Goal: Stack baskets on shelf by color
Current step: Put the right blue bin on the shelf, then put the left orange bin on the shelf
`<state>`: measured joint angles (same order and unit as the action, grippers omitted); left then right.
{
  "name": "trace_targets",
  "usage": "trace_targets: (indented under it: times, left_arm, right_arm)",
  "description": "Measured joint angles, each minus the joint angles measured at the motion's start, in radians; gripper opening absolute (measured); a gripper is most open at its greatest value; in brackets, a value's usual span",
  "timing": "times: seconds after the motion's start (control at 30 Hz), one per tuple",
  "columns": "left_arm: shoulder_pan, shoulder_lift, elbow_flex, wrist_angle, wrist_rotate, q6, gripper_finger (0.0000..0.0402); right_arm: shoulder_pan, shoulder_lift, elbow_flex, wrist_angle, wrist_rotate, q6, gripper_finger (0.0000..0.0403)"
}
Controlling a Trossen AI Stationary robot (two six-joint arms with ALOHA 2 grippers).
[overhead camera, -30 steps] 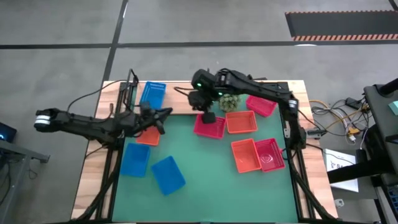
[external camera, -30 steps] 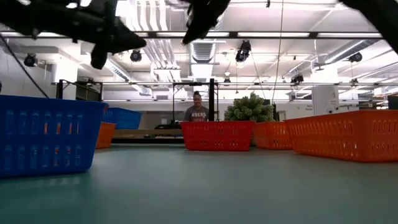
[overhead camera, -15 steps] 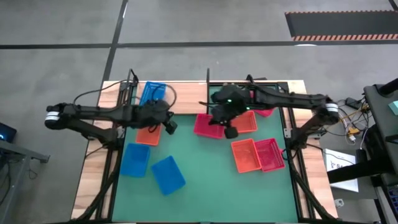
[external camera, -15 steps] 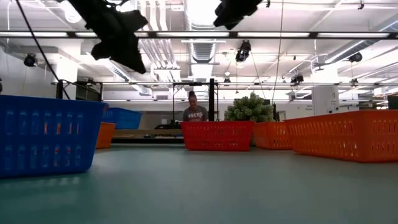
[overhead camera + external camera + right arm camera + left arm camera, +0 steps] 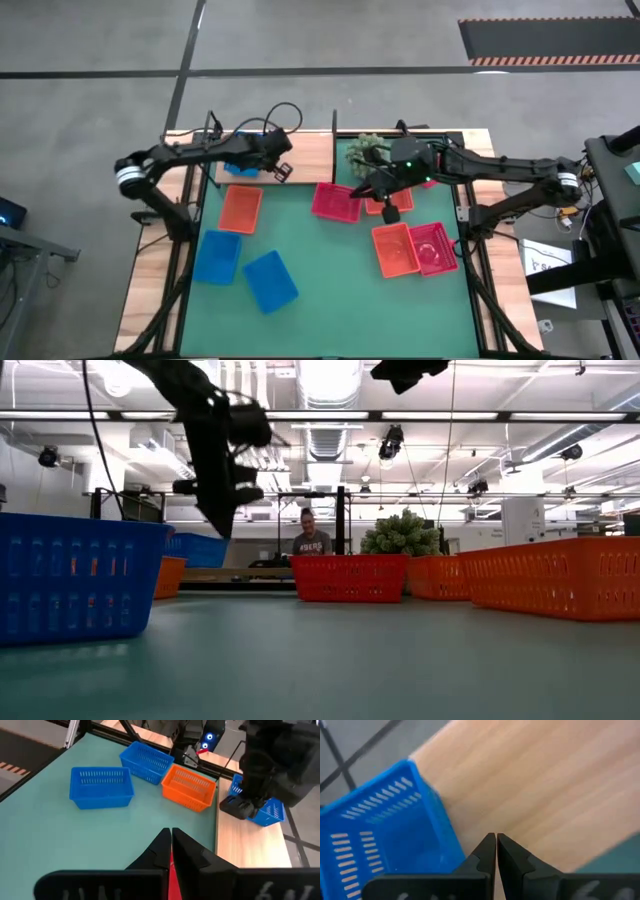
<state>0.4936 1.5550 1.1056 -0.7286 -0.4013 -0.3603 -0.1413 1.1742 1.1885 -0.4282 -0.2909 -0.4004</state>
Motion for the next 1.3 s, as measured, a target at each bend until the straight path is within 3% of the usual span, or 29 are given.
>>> trace_targets:
  times: [0.37, 0.67, 0.83, 1.0, 1.3]
  left_arm:
    - [0.079, 0.059, -0.001, 0.003, -0.107, -0.022, 0.0000]
    - [0.069, -0.009, -0.002, 0.002, -0.093, -0.027, 0.0000]
    - [-0.095, -0.141, -0.004, 0.027, -0.070, -0.083, 0.0000]
    - [-0.363, -0.257, -0.036, 0.132, -0.077, -0.158, 0.0000]
    - [-0.763, -0.263, -0.146, 0.537, -0.080, -0.157, 0.0000]
  right_arm:
    - [0.000, -0.021, -0.070, 0.000, 0.000, 0.000, 0.0009]
    - [0.000, -0.017, -0.120, 0.072, 0.001, 0.009, 0.0009]
    - [0.000, -0.008, -0.151, 0.104, 0.001, -0.022, 0.0009]
    - [-0.001, -0.008, -0.214, 0.212, -0.001, -0.058, 0.0009]
    - [-0.001, -0.008, -0.266, 0.302, -0.006, -0.091, 0.0009]
